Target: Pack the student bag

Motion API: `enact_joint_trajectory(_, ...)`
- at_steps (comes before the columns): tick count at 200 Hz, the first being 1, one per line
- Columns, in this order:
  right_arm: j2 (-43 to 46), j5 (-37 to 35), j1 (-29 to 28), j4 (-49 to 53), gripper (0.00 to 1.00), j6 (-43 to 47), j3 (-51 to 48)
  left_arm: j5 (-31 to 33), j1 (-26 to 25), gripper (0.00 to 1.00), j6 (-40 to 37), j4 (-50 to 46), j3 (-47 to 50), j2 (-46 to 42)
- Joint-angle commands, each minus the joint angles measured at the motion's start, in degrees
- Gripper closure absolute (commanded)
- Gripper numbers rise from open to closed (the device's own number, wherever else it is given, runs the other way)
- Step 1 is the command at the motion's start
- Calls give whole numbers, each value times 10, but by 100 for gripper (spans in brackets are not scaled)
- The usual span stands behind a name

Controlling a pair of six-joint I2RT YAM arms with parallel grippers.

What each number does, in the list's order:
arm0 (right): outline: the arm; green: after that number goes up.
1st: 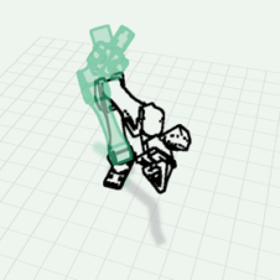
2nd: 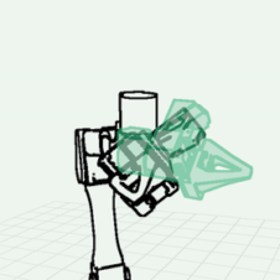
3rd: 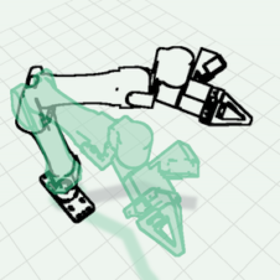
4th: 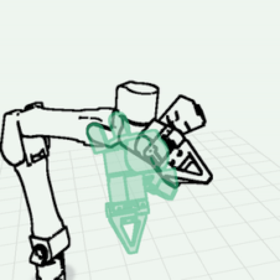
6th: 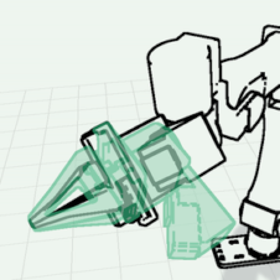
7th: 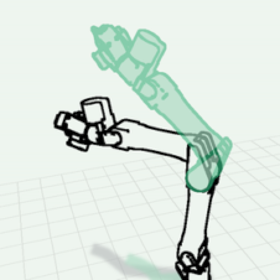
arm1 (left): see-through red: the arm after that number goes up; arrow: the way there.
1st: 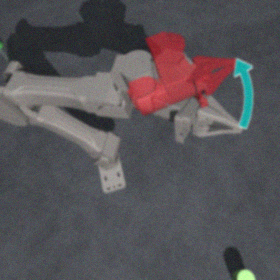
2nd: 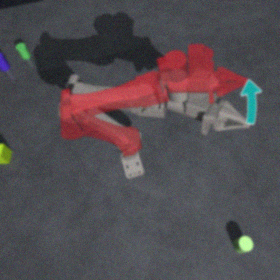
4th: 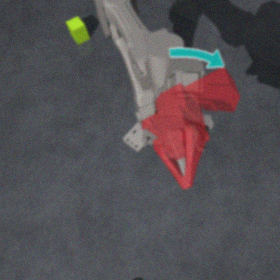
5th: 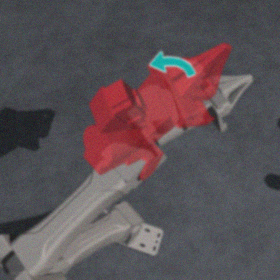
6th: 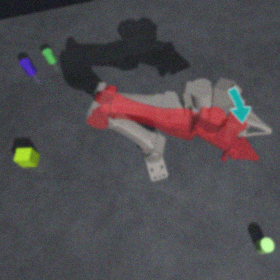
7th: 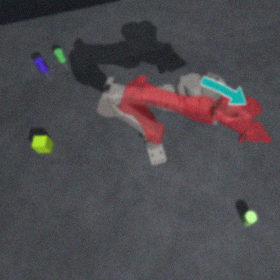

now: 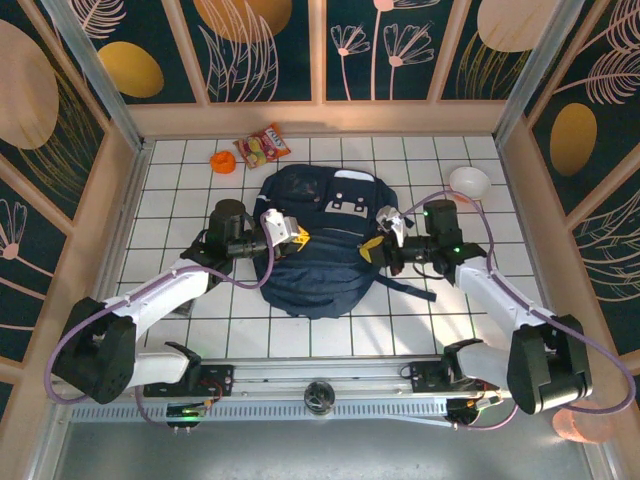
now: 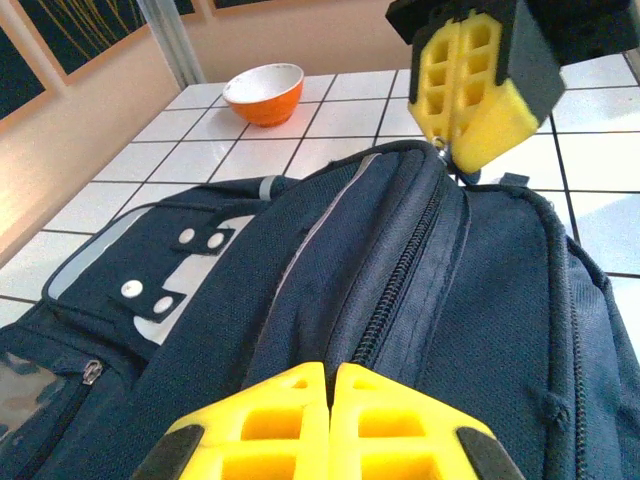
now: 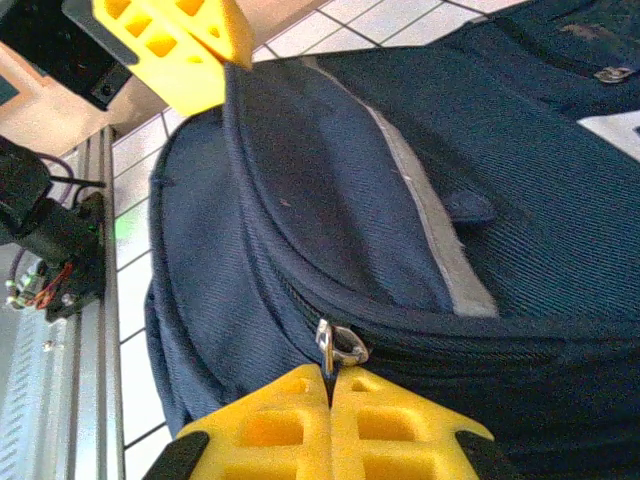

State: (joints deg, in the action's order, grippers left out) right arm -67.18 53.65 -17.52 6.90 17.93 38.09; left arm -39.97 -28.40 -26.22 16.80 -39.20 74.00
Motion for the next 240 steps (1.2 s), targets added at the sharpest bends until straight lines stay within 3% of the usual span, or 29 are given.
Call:
enact_joint_trajectory(1,22,3,-35,-6,100,-61,10,21,-8,100,15,61,-26,-4)
enact_joint_trajectory(87,19,-90,-135,-52,100,-260,34,94,-79,100,27,81,-48,22)
enact_joint_trajectory(156,-36,-208,-200,-90,100,-482,65,79,-126,100,89,139,-54,48)
enact_joint_trajectory(199,-46,-242,-212,-82,100,-547,81,95,-128,100,124,176,-37,47)
enact_joint_trajectory(218,-25,-269,-212,-47,91,-554,84,107,-129,100,129,181,-28,45)
enact_joint_trajectory(240,10,-300,-198,6,71,-581,79,110,-128,100,138,190,-17,44)
